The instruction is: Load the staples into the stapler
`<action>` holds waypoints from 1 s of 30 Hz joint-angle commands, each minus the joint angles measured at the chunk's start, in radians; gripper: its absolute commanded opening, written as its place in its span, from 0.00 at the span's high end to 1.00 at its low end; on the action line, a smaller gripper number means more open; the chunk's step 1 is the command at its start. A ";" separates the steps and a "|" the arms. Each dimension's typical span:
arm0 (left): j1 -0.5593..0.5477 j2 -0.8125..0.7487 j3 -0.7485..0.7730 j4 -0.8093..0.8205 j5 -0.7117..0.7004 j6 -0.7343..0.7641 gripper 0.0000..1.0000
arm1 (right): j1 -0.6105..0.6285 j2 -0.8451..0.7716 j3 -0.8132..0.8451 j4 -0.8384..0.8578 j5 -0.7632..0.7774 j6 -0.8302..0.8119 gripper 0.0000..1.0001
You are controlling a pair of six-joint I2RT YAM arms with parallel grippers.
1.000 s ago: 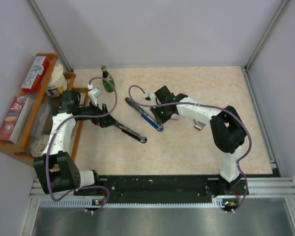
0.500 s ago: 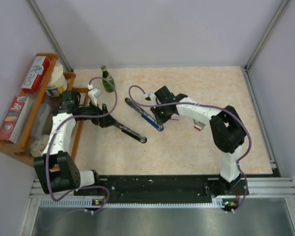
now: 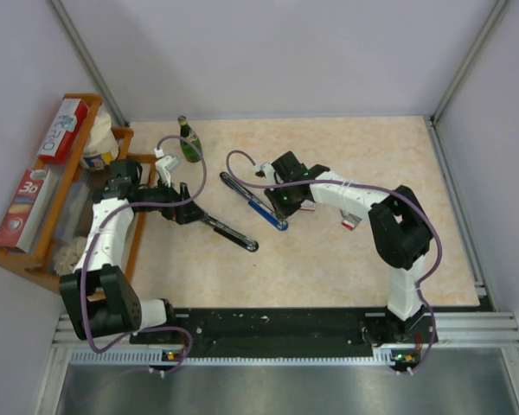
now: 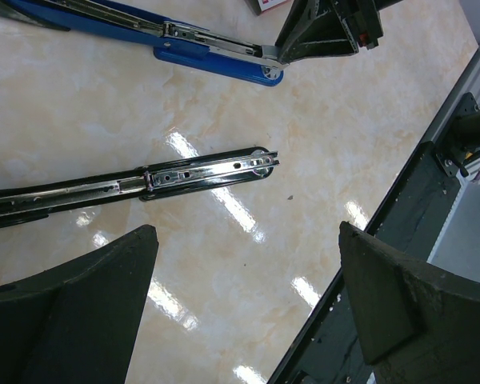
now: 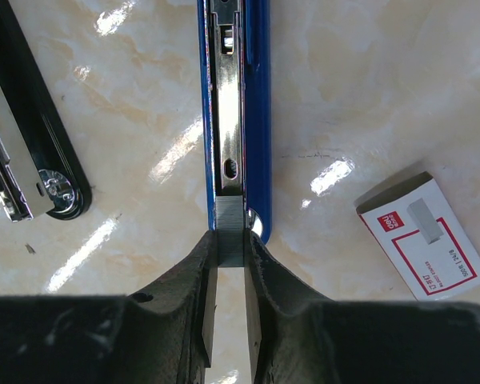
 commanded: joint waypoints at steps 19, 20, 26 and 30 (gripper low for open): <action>0.006 0.005 -0.006 0.022 0.042 0.015 0.01 | -0.003 0.017 0.037 0.015 0.012 -0.021 0.71; 0.007 0.005 -0.006 0.022 0.039 0.015 0.01 | -0.003 0.014 0.040 0.015 0.011 -0.023 0.70; 0.006 0.005 -0.008 0.022 0.040 0.015 0.01 | -0.003 -0.037 0.040 0.018 -0.001 -0.037 0.64; 0.006 0.004 -0.005 0.020 0.042 0.017 0.01 | -0.004 -0.078 0.029 0.017 0.003 -0.055 0.60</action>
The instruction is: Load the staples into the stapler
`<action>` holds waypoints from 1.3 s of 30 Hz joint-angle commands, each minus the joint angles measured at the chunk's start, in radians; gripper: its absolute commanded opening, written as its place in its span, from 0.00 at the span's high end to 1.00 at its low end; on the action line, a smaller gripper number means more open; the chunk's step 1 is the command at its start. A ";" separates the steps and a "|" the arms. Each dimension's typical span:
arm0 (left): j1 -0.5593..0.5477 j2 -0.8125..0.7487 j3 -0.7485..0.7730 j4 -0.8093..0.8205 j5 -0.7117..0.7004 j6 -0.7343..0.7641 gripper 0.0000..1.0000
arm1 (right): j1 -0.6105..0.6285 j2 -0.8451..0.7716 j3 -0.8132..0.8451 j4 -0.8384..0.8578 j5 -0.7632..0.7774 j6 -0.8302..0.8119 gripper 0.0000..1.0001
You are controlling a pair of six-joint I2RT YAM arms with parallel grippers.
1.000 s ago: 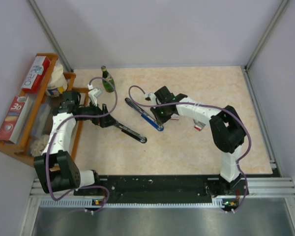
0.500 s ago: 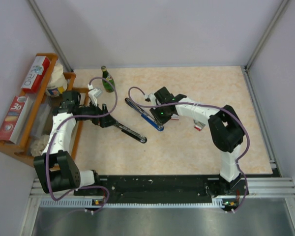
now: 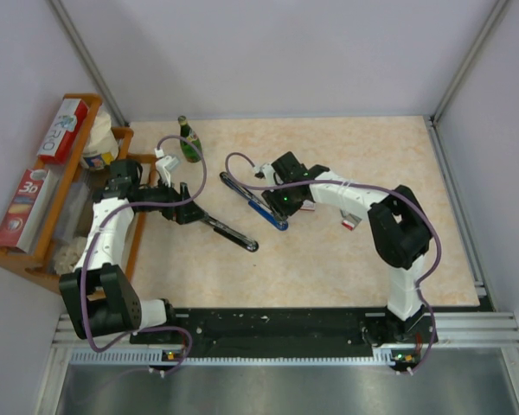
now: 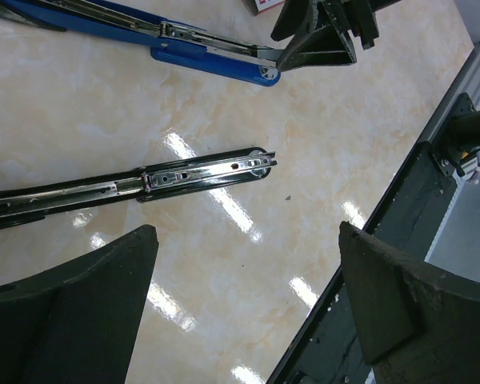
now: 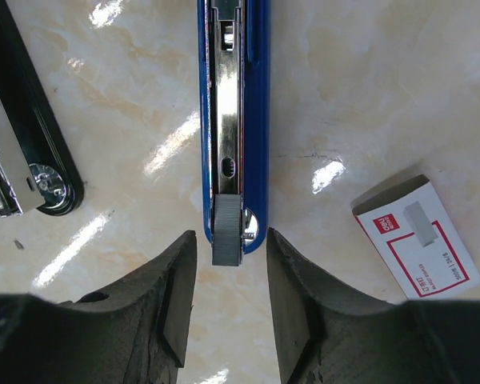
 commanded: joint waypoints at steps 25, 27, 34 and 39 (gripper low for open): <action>0.007 0.002 -0.006 0.020 0.024 0.017 0.01 | -0.052 -0.065 0.006 -0.089 0.004 -0.137 0.53; 0.007 0.002 -0.008 0.020 0.026 0.017 0.01 | -0.050 -0.056 0.006 -0.091 0.001 -0.138 0.52; 0.007 0.002 -0.006 0.020 0.024 0.020 0.01 | -0.036 -0.029 0.020 -0.089 0.004 -0.135 0.52; 0.007 0.002 -0.006 0.020 0.024 0.021 0.01 | -0.026 -0.022 0.038 -0.081 0.004 -0.117 0.51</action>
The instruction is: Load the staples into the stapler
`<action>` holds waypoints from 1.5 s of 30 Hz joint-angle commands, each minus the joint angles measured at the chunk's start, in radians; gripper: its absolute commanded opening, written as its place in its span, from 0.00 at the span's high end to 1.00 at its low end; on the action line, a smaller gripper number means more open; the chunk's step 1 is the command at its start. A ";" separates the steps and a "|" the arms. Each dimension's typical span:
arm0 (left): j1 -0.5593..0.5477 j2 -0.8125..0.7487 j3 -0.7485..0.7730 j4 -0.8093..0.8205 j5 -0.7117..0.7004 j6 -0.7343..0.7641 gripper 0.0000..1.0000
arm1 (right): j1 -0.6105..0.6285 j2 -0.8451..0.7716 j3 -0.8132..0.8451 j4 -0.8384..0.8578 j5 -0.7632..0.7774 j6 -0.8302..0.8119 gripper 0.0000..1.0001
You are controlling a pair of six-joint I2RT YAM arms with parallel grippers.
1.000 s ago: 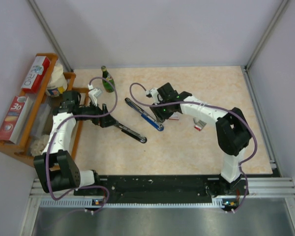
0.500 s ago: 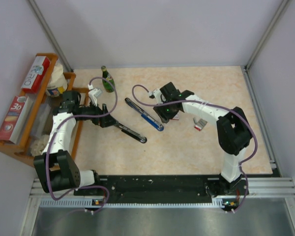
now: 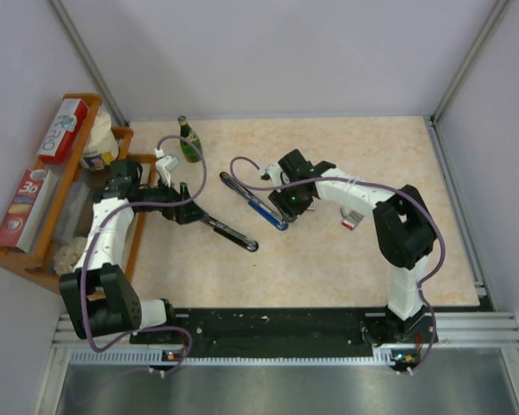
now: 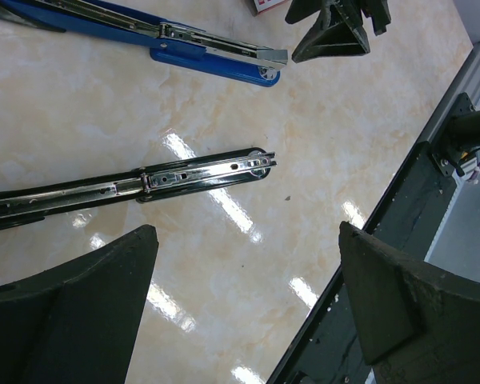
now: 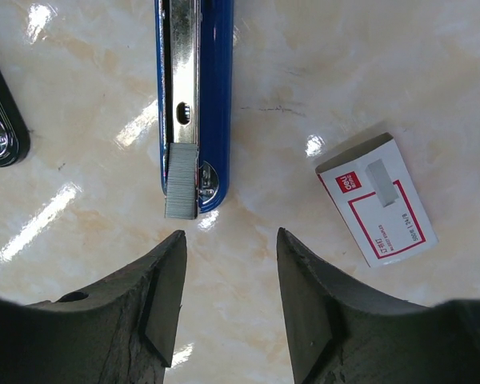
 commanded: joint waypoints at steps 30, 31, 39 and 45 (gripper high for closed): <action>0.013 0.005 -0.006 0.019 0.033 0.019 0.01 | 0.015 -0.021 0.040 0.073 0.028 0.028 0.51; 0.013 0.005 -0.006 0.020 0.031 0.017 0.01 | 0.015 -0.027 0.038 0.073 0.033 0.026 0.51; 0.015 0.004 -0.006 0.017 0.031 0.017 0.01 | -0.021 -0.096 0.027 0.077 0.044 0.017 0.50; 0.015 0.004 -0.006 0.019 0.031 0.016 0.01 | -0.166 -0.160 -0.005 0.059 -0.030 0.025 0.50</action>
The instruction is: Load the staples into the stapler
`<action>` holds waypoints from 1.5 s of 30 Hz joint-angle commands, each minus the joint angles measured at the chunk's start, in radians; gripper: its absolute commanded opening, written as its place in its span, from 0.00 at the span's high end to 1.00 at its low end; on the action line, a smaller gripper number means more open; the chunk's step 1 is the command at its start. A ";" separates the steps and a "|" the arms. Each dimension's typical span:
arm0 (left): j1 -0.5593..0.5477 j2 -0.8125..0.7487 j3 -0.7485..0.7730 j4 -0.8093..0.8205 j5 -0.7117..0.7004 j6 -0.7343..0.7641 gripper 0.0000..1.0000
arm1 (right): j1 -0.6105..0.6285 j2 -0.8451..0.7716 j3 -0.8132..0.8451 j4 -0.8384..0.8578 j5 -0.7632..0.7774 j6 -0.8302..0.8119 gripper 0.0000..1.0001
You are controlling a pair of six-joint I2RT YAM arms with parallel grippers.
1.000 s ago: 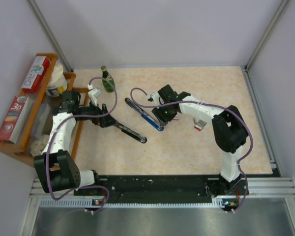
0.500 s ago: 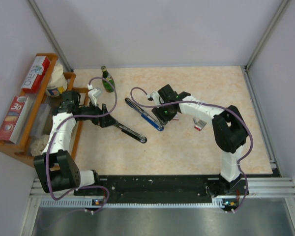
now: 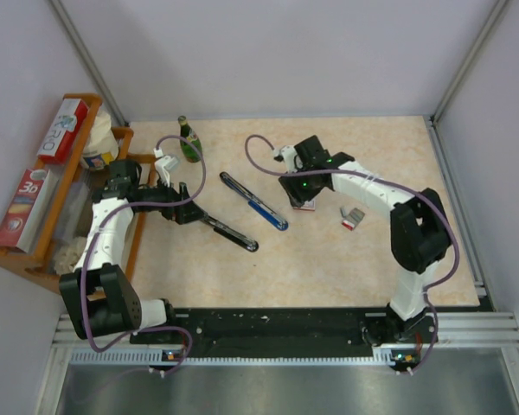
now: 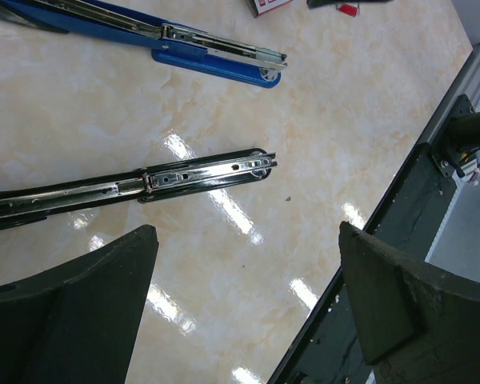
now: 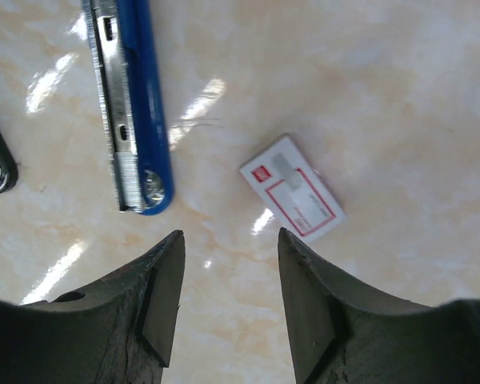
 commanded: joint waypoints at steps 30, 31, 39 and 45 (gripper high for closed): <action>0.009 -0.004 -0.003 0.010 0.036 0.022 0.01 | -0.408 -0.037 -0.154 -0.020 -0.135 -0.050 0.69; 0.009 -0.004 -0.003 0.010 0.036 0.022 0.01 | -0.410 -0.029 -0.152 -0.023 -0.135 -0.047 0.69; 0.015 -0.001 -0.003 0.005 0.033 0.025 0.01 | -0.423 0.009 -0.139 -0.052 -0.144 -0.036 0.72; 0.015 -0.001 -0.006 0.005 0.034 0.025 0.01 | -0.428 0.028 -0.139 -0.062 -0.152 -0.036 0.74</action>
